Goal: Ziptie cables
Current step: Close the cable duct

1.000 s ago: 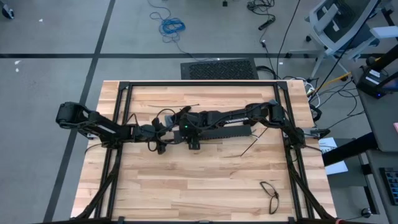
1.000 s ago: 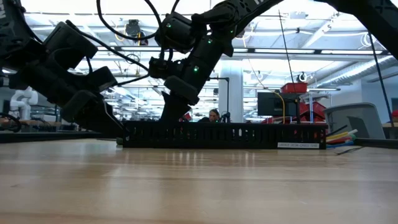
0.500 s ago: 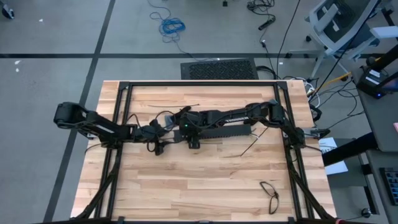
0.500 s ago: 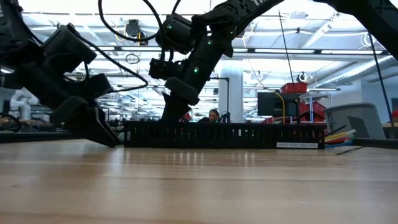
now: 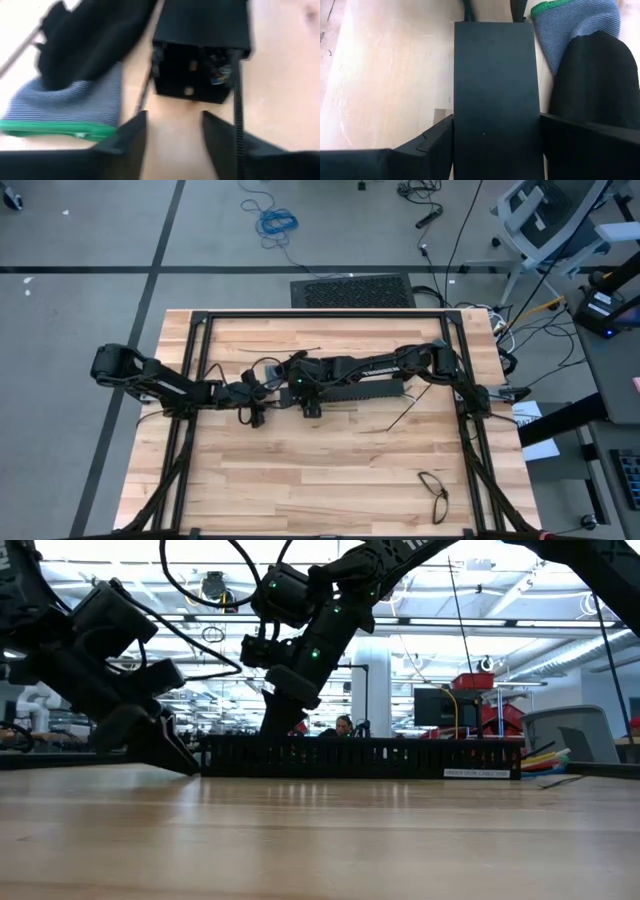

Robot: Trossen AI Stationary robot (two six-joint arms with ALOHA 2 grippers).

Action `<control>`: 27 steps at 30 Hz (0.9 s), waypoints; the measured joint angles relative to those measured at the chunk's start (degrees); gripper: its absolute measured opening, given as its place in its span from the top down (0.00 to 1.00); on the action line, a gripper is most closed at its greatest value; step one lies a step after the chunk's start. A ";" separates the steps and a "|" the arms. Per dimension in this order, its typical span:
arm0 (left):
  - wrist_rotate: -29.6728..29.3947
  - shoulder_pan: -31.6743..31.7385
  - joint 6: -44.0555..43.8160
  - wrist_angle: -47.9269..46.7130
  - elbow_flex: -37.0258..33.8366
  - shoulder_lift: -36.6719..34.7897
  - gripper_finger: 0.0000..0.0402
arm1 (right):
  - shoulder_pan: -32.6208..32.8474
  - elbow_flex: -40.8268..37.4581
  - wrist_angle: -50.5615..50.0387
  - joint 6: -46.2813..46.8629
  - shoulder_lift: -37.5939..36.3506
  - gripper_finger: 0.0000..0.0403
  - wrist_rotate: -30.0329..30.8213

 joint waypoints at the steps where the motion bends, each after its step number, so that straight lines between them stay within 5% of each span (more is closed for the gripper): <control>1: -1.21 0.00 1.09 -0.08 0.00 0.00 0.60 | 0.00 0.00 0.06 0.01 0.00 0.40 0.00; 4: -1.67 0.00 2.58 -0.07 0.00 0.43 0.89 | 0.00 -0.04 0.29 0.04 0.02 0.40 0.00; 6: -1.02 0.00 2.06 0.39 0.03 1.15 0.96 | 0.00 -0.04 0.33 0.06 0.02 0.40 0.02; 27: 2.01 0.05 1.19 8.64 2.67 12.59 1.00 | 0.02 -0.15 1.84 0.08 0.11 0.40 -0.24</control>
